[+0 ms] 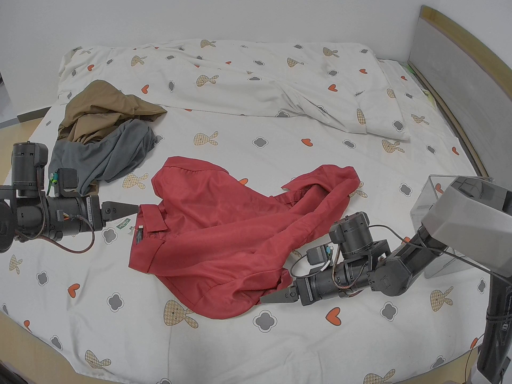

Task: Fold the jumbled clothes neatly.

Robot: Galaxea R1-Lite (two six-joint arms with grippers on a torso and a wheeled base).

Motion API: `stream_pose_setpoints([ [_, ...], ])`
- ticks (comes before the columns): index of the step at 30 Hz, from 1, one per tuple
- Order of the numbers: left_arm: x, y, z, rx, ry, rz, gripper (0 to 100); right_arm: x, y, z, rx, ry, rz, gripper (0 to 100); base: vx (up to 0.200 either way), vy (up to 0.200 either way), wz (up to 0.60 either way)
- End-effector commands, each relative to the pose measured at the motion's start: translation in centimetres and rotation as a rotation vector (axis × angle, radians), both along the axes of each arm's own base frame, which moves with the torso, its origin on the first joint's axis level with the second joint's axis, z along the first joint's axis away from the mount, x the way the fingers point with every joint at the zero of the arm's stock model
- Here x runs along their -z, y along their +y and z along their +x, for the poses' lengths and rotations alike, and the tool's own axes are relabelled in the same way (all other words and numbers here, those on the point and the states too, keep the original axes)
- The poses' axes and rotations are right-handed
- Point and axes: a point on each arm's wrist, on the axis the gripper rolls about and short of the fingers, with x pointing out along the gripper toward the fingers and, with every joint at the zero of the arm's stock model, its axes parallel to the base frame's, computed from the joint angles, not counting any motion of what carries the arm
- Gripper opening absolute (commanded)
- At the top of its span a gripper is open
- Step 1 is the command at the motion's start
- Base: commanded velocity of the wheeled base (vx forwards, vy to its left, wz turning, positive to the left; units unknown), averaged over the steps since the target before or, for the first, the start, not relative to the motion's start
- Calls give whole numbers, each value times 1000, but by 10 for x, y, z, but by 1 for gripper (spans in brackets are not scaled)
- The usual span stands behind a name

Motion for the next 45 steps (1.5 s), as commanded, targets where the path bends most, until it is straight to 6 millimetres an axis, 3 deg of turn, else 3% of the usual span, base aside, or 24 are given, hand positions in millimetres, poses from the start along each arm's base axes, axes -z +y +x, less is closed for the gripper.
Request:
stream_pose_setpoints([
  [1, -3, -2, -4, 6, -13, 0, 100, 12, 4, 5, -3, 11, -10, 0, 0, 0, 0],
  [9, 0, -4, -4, 17, -2, 2, 100, 11, 7, 17, 9, -13, 2, 0, 0, 0, 0],
  [17, 2, -7, -4, 30, 6, 3, 100, 4, 6, 13, 9, -18, 8, 0, 0, 0, 0],
  [25, 4, -9, -4, 37, 12, 4, 100, -19, -14, 11, 54, 22, -17, 0, 0, 0, 0],
  [29, 5, -9, -5, 39, 13, 5, 100, -17, -20, 13, 57, 55, -59, 0, 0, 0, 0],
  [30, 5, -9, -5, 39, 13, 5, 100, -17, -20, 15, 57, 48, -61, 100, 0, 0, 0],
  [45, 5, -9, -5, 39, 13, 5, 100, 0, -8, 32, 80, -49, -149, 100, 0, 0, 0],
])
